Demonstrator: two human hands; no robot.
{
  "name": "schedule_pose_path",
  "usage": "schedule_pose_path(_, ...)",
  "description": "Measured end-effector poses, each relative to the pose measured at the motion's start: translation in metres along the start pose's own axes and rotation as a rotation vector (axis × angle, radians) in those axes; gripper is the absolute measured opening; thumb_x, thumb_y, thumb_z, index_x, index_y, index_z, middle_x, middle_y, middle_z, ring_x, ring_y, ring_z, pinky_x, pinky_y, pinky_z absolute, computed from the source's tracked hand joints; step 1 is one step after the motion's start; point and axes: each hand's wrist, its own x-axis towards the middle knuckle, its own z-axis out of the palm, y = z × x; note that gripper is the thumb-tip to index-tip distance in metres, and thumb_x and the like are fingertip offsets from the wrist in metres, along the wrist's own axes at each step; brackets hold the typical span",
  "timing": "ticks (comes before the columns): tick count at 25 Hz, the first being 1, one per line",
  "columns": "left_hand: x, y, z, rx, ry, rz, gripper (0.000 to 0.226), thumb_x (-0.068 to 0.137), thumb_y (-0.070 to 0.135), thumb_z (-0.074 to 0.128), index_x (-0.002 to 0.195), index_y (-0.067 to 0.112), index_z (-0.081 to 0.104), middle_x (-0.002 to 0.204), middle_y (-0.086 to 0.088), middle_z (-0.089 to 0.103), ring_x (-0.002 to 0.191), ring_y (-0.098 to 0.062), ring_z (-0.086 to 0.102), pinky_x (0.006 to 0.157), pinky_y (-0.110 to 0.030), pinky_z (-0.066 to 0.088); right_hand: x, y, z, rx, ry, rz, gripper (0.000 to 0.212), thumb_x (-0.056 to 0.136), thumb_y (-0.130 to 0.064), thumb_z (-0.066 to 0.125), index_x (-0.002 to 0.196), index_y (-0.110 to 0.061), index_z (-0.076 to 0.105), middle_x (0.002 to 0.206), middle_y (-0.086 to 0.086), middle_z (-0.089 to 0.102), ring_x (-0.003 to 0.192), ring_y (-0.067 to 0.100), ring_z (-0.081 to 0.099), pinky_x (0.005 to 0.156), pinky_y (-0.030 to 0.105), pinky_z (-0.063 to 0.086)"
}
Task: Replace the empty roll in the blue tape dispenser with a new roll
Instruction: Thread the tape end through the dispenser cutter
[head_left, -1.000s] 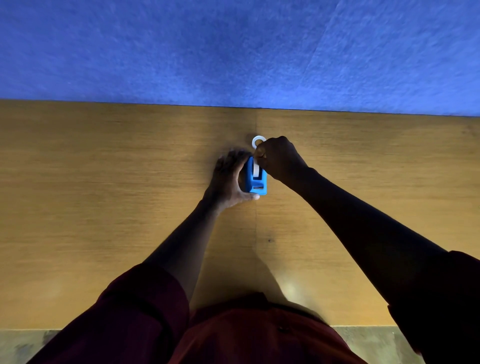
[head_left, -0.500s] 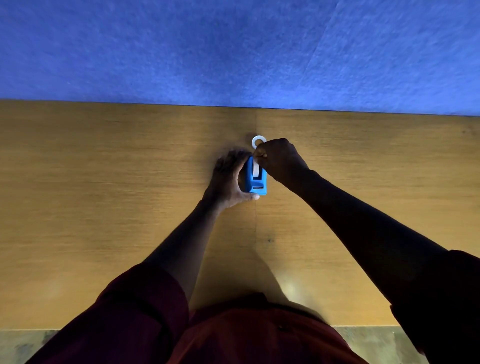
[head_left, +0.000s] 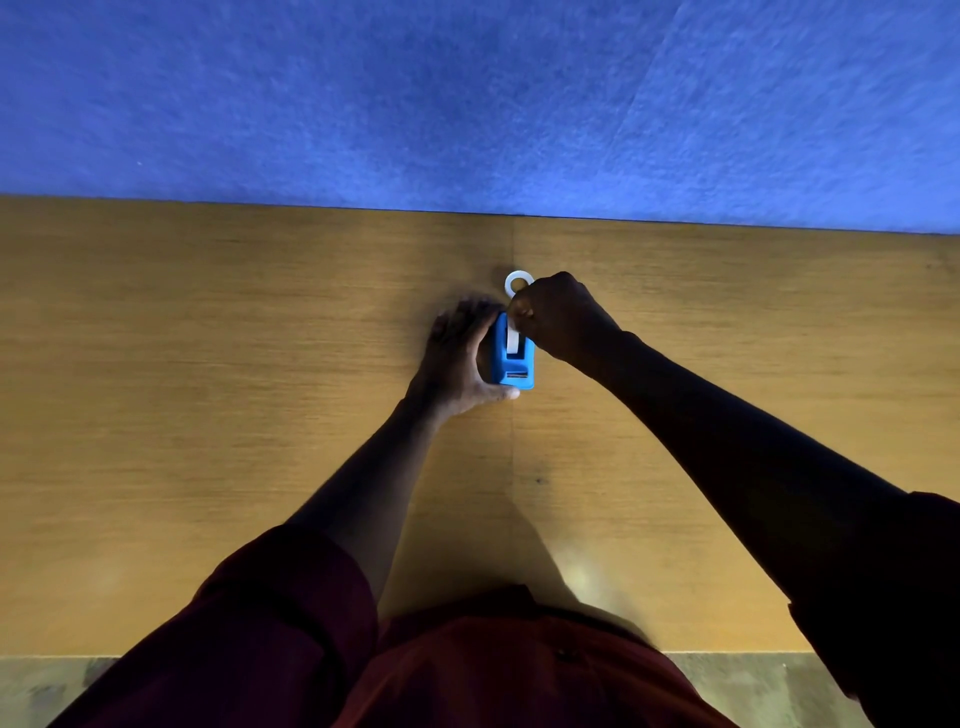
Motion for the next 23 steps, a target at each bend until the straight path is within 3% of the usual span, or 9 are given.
schedule_pose_path(4,0.000,0.000,0.000,0.008,-0.016,-0.006,0.122,0.064,0.054,0.088,0.160,0.019,0.022,0.168,-0.008,0.023,0.158,-0.029,0.012,0.128,-0.046,0.006,-0.003,0.000,0.003,0.055,0.024,0.045,0.021,0.098,-0.024,0.060,0.103,-0.009,0.075,0.091,0.007,0.074,0.076,0.014,0.069,0.068,0.023,0.055)
schedule_pose_path(8,0.000,-0.001,0.001,0.018,-0.021,-0.014,0.123,0.064,0.054,0.088,0.160,0.019,0.020,0.168,-0.008,0.021,0.158,-0.028,0.010,0.129,-0.047,0.006,-0.005,0.000,0.007,0.033,0.036,0.036,0.020,0.099,-0.024,0.059,0.099,-0.011,0.074,0.086,0.004,0.073,0.069,0.008,0.062,0.057,0.014,0.041)
schedule_pose_path(13,0.000,-0.001,0.000,0.021,-0.008,-0.010,0.123,0.063,0.054,0.089,0.160,0.018,0.021,0.168,-0.008,0.023,0.158,-0.029,0.012,0.126,-0.042,0.004,-0.006,0.000,0.008,0.020,0.053,0.042,0.024,0.101,-0.024,0.054,0.094,-0.012,0.073,0.082,0.002,0.072,0.070,0.013,0.067,0.062,0.027,0.054)
schedule_pose_path(19,0.001,-0.002,0.002,0.005,-0.002,-0.004,0.123,0.062,0.054,0.088,0.159,0.021,0.022,0.167,-0.007,0.024,0.158,-0.029,0.012,0.125,-0.042,0.003,-0.005,0.000,0.013,0.026,0.021,0.080,0.021,0.100,-0.026,0.054,0.095,-0.015,0.072,0.081,-0.003,0.070,0.064,0.004,0.059,0.052,0.014,0.039)
schedule_pose_path(23,0.001,-0.001,0.001,0.001,0.016,0.007,0.119,0.061,0.054,0.088,0.156,0.025,0.023,0.164,-0.007,0.029,0.155,-0.027,0.017,0.123,-0.037,0.002,-0.005,0.001,0.012,-0.115,0.005,-0.009,0.021,0.100,-0.023,0.054,0.104,-0.010,0.070,0.090,0.003,0.072,0.067,0.004,0.052,0.051,0.012,0.026)
